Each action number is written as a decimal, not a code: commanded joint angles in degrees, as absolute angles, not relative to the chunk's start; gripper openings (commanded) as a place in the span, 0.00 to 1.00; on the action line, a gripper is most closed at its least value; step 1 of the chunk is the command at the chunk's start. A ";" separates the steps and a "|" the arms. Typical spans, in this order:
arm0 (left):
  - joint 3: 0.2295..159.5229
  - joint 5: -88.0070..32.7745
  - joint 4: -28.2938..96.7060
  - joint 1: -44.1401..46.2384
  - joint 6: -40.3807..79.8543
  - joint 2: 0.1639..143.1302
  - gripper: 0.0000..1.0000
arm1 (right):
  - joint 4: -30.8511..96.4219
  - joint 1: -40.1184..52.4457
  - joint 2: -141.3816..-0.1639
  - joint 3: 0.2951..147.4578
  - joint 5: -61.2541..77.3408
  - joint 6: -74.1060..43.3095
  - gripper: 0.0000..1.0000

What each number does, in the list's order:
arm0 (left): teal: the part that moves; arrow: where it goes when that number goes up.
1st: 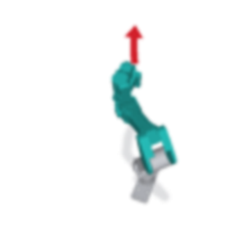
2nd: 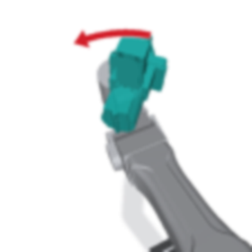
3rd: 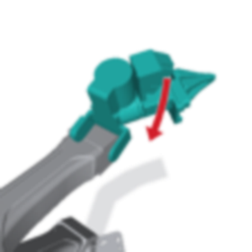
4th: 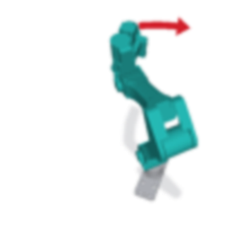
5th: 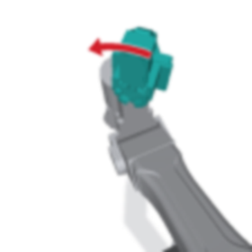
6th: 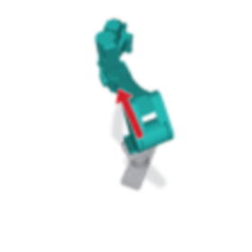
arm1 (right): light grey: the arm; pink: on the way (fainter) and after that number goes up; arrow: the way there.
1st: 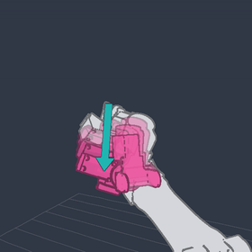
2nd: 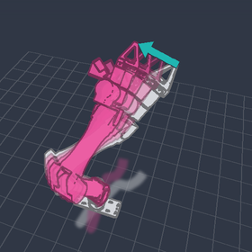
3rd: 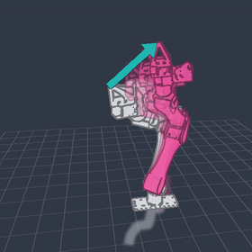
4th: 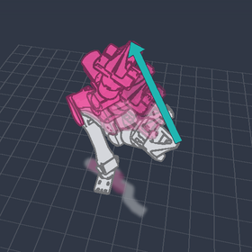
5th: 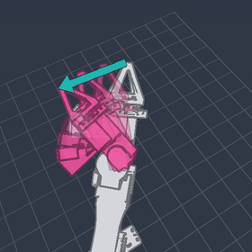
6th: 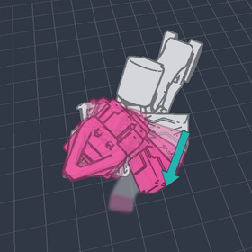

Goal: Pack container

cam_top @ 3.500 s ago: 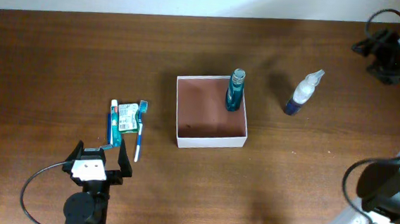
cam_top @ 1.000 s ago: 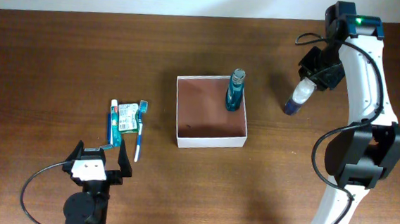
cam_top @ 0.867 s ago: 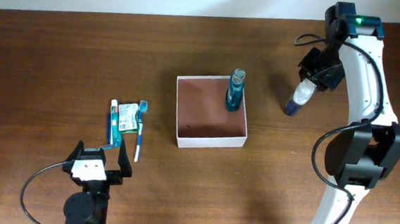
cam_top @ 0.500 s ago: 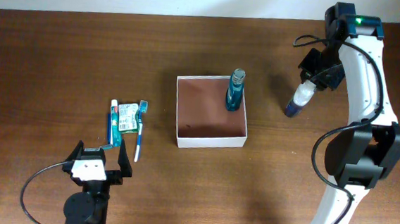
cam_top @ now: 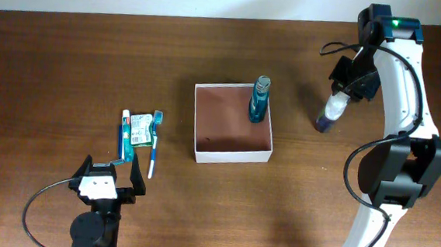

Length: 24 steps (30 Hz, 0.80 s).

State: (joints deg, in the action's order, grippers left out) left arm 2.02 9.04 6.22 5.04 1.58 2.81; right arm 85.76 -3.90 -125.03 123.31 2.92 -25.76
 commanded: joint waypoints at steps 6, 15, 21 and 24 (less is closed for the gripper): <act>1.54 9.26 6.02 4.71 1.72 2.79 1.00 | 88.33 -3.33 -116.51 125.71 4.73 -21.39 0.25; 1.54 9.26 6.02 4.71 1.72 2.79 1.00 | 91.18 -2.04 -111.59 125.71 11.16 -16.64 0.25; 1.54 9.26 6.02 4.71 1.72 2.79 1.00 | 93.47 3.14 -107.94 125.71 12.03 -12.21 0.25; 1.54 9.26 6.02 4.71 1.72 2.79 1.00 | 94.04 5.82 -106.59 125.71 12.01 -12.21 0.24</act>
State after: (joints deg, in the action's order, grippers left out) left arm 2.02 9.04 6.22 5.04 1.58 2.81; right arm 93.73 2.90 -111.15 123.96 10.31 -14.06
